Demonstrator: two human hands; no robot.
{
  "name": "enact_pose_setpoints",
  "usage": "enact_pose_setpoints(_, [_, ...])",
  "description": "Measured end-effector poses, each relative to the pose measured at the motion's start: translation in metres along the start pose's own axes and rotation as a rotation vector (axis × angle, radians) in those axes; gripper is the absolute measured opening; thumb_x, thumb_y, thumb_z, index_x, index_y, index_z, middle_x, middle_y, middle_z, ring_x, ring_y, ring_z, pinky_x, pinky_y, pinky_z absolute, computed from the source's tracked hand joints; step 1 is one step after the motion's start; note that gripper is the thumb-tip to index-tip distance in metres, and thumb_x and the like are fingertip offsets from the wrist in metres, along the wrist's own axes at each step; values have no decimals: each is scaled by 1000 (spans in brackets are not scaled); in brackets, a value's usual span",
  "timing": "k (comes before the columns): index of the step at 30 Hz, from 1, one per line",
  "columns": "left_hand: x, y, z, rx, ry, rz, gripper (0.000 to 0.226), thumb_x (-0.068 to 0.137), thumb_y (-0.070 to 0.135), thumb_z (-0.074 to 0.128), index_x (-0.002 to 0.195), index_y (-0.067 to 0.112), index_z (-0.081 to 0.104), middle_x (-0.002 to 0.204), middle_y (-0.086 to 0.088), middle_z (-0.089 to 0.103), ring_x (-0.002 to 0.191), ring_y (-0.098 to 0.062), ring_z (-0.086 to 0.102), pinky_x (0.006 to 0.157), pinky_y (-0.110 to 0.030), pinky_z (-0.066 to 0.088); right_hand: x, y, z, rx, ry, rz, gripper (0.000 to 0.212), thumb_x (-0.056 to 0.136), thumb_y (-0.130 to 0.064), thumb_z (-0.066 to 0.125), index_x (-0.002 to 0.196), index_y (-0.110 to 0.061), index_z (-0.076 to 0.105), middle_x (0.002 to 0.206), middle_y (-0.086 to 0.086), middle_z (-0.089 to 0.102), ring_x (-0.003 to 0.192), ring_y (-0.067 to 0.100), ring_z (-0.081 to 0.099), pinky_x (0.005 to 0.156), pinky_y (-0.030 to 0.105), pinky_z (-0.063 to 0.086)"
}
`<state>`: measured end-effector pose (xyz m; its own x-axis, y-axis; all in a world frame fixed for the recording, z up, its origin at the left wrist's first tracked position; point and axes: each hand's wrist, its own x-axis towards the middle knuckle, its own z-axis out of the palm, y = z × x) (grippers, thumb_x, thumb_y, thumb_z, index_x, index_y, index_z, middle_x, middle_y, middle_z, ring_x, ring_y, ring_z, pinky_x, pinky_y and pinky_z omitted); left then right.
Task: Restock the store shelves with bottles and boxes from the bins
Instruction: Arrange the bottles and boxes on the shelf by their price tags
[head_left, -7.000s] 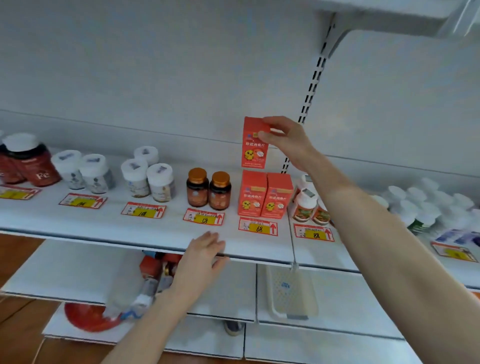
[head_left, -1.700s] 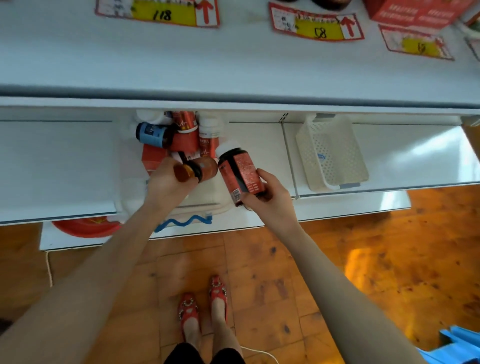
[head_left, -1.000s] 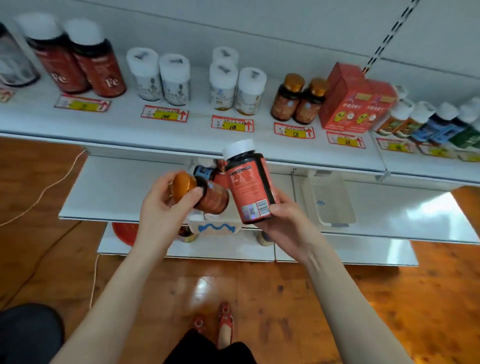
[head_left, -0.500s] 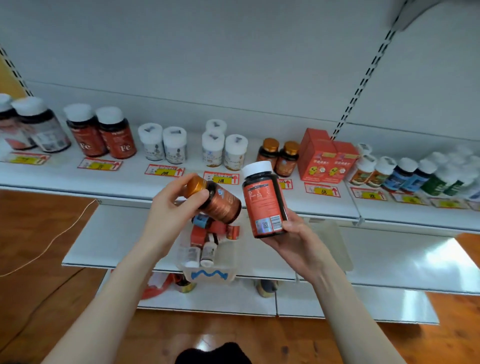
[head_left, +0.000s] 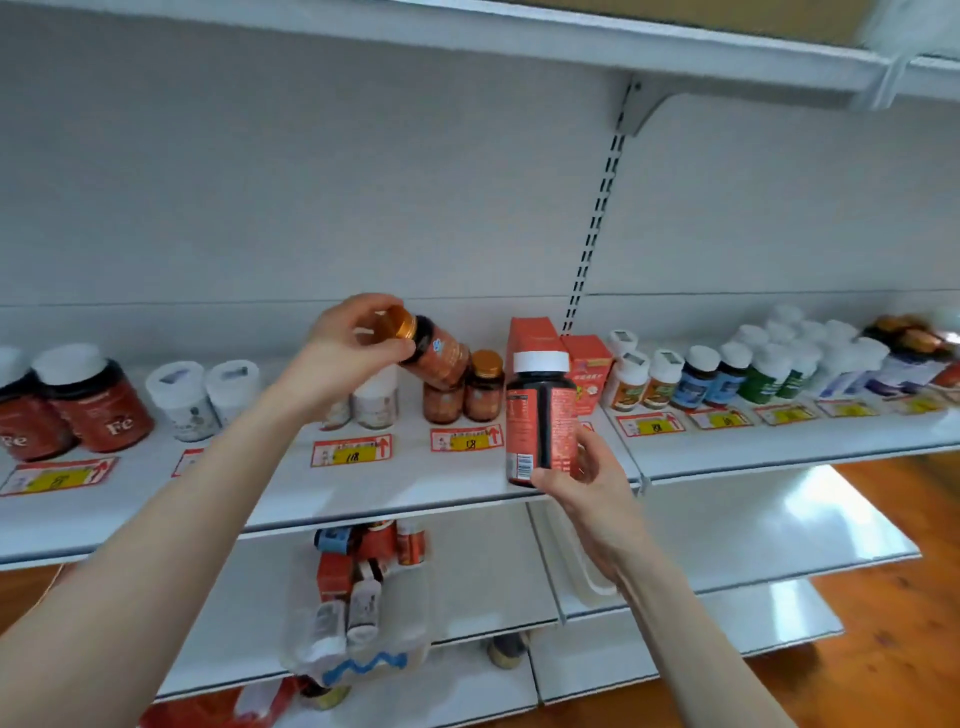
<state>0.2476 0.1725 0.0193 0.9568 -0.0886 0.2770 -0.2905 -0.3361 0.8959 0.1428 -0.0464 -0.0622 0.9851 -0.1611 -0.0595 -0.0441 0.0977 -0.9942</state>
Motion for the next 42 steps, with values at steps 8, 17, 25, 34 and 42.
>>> enact_pose_setpoints(8, [94,-12,-5,299,-213,227,51,82,0,64,129,13,50,125,-8,52,106,-24,54,88,-27,41,20,-3,-4,-56,128,-12,100,42,-28,76,134,-10,42,114,5,65,100,13,64,87,25,50])
enact_pose_setpoints(17, [144,-49,17,737,-569,287,54,84,2,61,135,11,44,129,-18,47,120,-30,44,101,-33,31,31,4,22,-87,164,-11,78,49,-19,76,122,-13,48,101,-4,67,85,-1,65,71,13,50])
enact_pose_setpoints(25, [149,-73,31,752,-700,257,55,86,2,60,137,14,43,136,-13,45,125,-26,42,103,-34,33,29,9,27,-125,187,9,79,47,-26,77,122,-16,52,100,-5,69,90,6,66,72,14,51])
enact_pose_setpoints(34, [145,-86,42,794,-768,246,57,86,3,60,138,17,41,136,-13,44,124,-26,42,102,-33,33,25,10,26,-145,203,45,73,56,-19,71,125,-17,46,100,-8,64,79,-8,62,63,5,47])
enact_pose_setpoints(42, [142,-87,46,781,-735,212,56,87,4,58,139,16,40,137,-13,43,124,-27,42,102,-34,34,21,8,24,-168,181,72,57,56,-21,70,109,-30,51,96,-11,65,79,-7,62,63,6,47])
